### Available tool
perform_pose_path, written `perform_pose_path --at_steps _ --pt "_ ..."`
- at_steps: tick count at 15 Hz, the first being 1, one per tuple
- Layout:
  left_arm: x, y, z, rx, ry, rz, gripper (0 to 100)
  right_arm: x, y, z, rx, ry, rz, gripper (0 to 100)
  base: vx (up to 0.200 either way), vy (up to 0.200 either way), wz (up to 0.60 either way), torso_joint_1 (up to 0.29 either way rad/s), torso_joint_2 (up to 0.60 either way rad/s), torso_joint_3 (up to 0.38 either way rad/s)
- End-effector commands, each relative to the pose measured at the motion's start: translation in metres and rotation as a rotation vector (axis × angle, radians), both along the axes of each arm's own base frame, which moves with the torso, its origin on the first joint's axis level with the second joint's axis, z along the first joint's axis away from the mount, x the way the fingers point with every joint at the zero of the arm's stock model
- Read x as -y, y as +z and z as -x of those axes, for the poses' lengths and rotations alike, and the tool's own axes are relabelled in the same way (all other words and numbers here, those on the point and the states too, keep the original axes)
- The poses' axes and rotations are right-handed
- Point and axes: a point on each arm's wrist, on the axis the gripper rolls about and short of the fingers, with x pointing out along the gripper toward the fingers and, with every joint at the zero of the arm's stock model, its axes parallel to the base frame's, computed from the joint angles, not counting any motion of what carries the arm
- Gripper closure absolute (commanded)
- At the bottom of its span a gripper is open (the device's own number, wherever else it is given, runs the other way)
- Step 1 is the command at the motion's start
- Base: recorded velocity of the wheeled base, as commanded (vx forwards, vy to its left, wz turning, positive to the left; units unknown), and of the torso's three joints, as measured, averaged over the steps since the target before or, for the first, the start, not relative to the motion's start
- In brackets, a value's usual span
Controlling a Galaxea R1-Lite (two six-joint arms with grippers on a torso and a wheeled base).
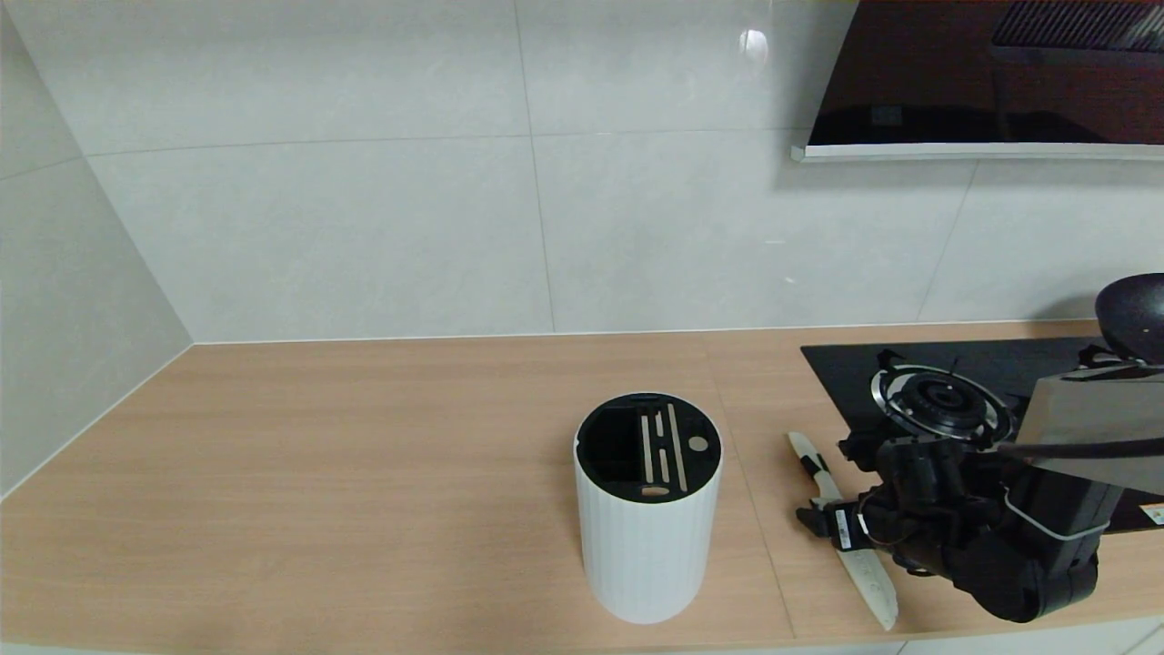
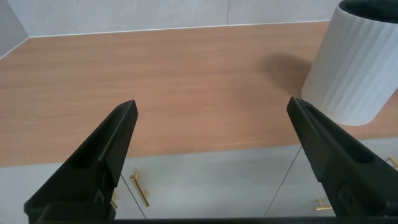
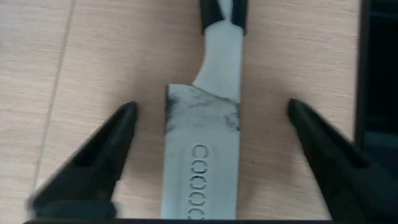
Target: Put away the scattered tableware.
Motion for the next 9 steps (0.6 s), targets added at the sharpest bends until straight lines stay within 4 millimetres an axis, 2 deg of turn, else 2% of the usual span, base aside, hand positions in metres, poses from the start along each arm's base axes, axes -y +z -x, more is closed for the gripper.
perform_pose_path --at_steps 1,9 --pt "0.0 0.0 0.0 0.0 0.0 0.0 0 -0.0001 -0.0013 0.0002 -0.005 0.0 0.001 100 0.0 0.0 0.0 0.0 0.0 0.0" --pt "0.0 0.0 0.0 0.0 0.0 0.0 0 -0.0007 -0.0016 0.0019 -0.01 0.003 0.003 100 0.0 0.0 0.0 0.0 0.0 0.0"
